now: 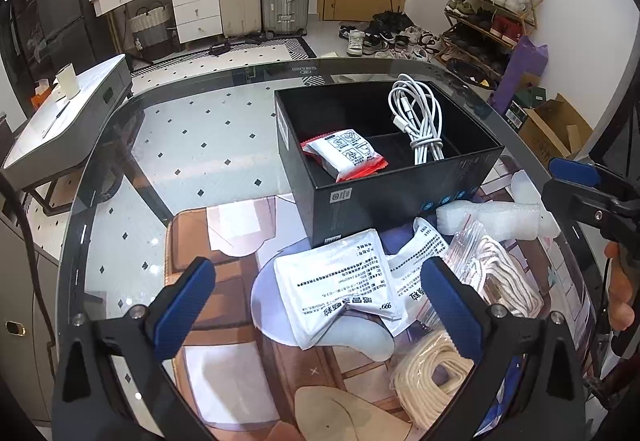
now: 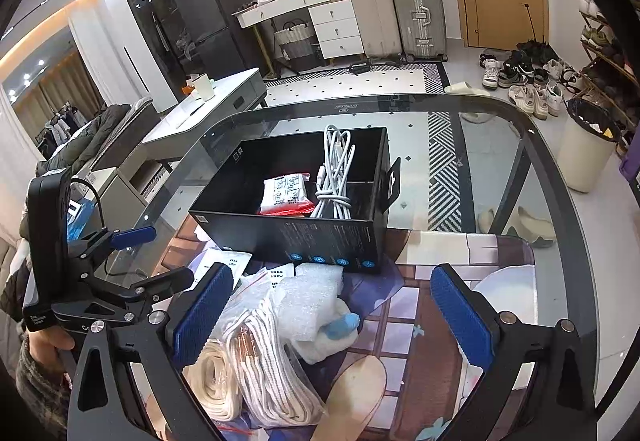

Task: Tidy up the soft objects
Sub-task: 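Withdraw both tools from the box toward the remaining items, then close the right tool on the bubble wrap while the left tool grasps a white pouch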

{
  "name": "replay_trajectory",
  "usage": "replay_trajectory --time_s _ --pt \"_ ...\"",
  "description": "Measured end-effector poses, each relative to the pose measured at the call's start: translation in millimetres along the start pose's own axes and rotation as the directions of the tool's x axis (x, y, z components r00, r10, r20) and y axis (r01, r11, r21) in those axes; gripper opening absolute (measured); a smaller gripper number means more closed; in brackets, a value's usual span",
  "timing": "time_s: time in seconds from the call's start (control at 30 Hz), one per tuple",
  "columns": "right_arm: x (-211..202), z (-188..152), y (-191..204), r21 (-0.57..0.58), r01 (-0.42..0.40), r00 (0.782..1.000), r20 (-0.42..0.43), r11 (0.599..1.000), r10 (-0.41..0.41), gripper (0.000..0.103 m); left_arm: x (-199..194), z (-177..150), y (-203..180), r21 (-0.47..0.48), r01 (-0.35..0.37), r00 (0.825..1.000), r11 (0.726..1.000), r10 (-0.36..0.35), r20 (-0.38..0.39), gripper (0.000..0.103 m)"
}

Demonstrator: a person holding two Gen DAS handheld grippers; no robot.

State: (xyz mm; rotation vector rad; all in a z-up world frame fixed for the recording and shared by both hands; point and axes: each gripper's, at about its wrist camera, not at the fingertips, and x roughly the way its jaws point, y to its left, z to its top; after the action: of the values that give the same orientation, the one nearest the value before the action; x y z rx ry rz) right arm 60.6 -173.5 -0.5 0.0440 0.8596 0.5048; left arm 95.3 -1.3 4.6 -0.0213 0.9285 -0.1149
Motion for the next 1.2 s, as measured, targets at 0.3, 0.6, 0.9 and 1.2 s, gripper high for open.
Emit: replay_trajectory --time_s 0.3,0.6,0.9,1.2 --pt "8 -9 0 -0.002 0.005 0.999 -0.033 1.000 -0.005 0.100 13 -7 -1 -0.001 0.012 1.000 1.000 -0.012 -0.027 0.103" --pt "19 -15 0 0.000 0.010 0.998 -0.057 1.000 -0.010 0.097 28 -11 -4 -0.005 0.021 0.998 1.000 -0.021 -0.052 0.103" --pt "30 -14 -1 0.005 0.013 0.996 -0.084 1.000 -0.012 0.086 41 -13 0 -0.024 0.016 0.997 1.000 -0.018 -0.075 0.103" --pt "40 -13 8 -0.020 0.006 0.992 -0.125 1.000 -0.008 0.073 50 -20 6 -0.038 0.008 0.995 0.999 -0.012 -0.096 0.103"
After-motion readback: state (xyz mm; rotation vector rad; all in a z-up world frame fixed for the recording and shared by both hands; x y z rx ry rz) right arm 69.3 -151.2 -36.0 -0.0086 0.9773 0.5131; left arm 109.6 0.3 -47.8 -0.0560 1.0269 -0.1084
